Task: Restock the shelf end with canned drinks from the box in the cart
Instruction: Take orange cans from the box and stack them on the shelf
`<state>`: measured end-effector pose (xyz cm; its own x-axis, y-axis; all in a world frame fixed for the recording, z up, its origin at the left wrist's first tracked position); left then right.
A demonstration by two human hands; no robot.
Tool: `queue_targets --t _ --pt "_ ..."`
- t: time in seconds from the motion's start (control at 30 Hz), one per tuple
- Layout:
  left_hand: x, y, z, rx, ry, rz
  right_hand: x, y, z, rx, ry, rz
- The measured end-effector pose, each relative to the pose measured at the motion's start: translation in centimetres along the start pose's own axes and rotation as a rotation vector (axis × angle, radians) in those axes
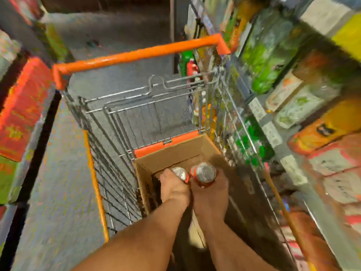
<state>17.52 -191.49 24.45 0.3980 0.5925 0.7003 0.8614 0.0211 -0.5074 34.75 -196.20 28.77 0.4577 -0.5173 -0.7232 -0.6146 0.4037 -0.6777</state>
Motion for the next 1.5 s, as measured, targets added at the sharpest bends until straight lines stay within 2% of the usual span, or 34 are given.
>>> queue_targets --t 0.13,0.27,0.43,0.73,0.8,1.03,1.3,1.5 --pt "7.8 -3.4 -5.4 -0.12 0.274 0.077 -5.2 -9.2 -2.6 0.164 -0.058 -0.008" --pt "16.8 -8.3 -12.4 -0.167 0.553 0.094 -9.8 -19.1 -7.1 0.353 0.008 0.053" --pt "26.5 -12.9 -23.6 -0.324 0.831 0.051 -13.6 -32.4 -13.3 0.566 0.1 0.04" --pt "35.1 -14.8 -48.4 -0.622 1.212 -0.184 -14.6 -55.4 -28.0 1.004 0.137 -0.021" --pt "35.6 -14.9 -53.7 -0.654 1.265 -0.206 -14.3 -59.4 -31.5 1.087 0.153 -0.07" --pt "35.8 -14.0 -70.1 -0.942 1.375 -0.277 -12.6 -69.8 -42.2 1.301 0.204 -0.168" --pt "35.9 -11.6 -81.8 -1.081 1.429 -0.336 -9.0 -79.9 -48.2 1.419 0.237 -0.193" --pt "37.3 -8.1 -88.7 -1.117 1.418 -0.36 -6.8 -86.9 -47.7 1.409 0.22 -0.221"
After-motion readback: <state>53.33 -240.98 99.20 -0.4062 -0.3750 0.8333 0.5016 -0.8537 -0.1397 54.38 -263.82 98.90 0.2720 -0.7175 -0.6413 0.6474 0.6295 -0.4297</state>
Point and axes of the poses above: each hand's wrist, its own z-axis towards the middle knuckle, its own y-axis out of the palm, x = y × z, the point moved 10 cm from there along z, towards the middle knuckle, and after that the axes turned 9 degrees about -z, right-handed, at the moved point
